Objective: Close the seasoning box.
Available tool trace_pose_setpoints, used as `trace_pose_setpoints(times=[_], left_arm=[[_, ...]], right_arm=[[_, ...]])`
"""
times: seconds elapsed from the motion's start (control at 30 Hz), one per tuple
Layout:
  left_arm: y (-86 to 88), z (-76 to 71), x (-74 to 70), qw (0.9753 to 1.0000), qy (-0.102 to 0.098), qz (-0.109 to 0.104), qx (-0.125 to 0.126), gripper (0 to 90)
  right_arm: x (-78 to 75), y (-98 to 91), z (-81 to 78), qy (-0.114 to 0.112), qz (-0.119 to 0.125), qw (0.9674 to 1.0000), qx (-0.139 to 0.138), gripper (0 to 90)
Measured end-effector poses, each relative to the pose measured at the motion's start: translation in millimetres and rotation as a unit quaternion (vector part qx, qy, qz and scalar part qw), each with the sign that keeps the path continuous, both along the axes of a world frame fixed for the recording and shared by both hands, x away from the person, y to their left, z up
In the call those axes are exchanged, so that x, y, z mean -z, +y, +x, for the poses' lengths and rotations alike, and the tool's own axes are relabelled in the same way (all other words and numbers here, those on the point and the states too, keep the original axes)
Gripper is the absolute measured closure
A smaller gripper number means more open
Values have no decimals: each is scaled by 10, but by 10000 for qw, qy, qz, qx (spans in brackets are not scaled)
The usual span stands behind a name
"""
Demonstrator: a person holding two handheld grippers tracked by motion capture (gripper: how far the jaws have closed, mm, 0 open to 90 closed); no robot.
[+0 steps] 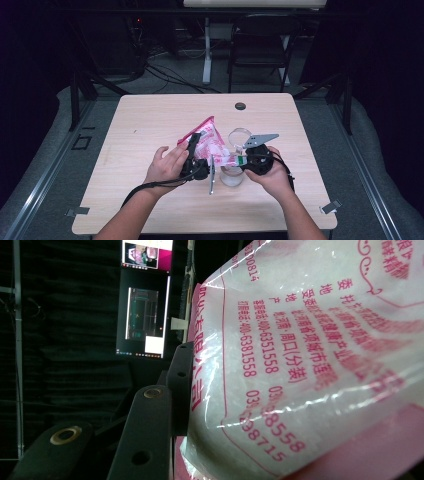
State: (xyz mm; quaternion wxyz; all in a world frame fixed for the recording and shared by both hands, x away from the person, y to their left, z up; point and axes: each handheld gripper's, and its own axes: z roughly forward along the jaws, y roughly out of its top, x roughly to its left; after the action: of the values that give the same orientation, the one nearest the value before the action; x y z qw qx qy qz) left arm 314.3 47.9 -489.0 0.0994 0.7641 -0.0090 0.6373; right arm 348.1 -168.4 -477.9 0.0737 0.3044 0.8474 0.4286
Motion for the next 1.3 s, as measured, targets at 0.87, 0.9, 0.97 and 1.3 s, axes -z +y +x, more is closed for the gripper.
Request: trace_pose_setpoints(times=[0.87,0.9,0.97,1.3], left_arm=[[-2,-2,11,10000,-31,38,26,630],[-3,-3,10,10000,-39,35,33,629],[-4,-3,7,10000,-42,29,35,630],[-10,-9,-7,10000,-70,24,45,630]], right_arm=[[40,19,10,17,-56,10000,28,900],[42,19,12,24,-56,10000,26,900],[44,18,12,27,-52,10000,27,900],[50,15,17,35,-36,10000,35,900]])
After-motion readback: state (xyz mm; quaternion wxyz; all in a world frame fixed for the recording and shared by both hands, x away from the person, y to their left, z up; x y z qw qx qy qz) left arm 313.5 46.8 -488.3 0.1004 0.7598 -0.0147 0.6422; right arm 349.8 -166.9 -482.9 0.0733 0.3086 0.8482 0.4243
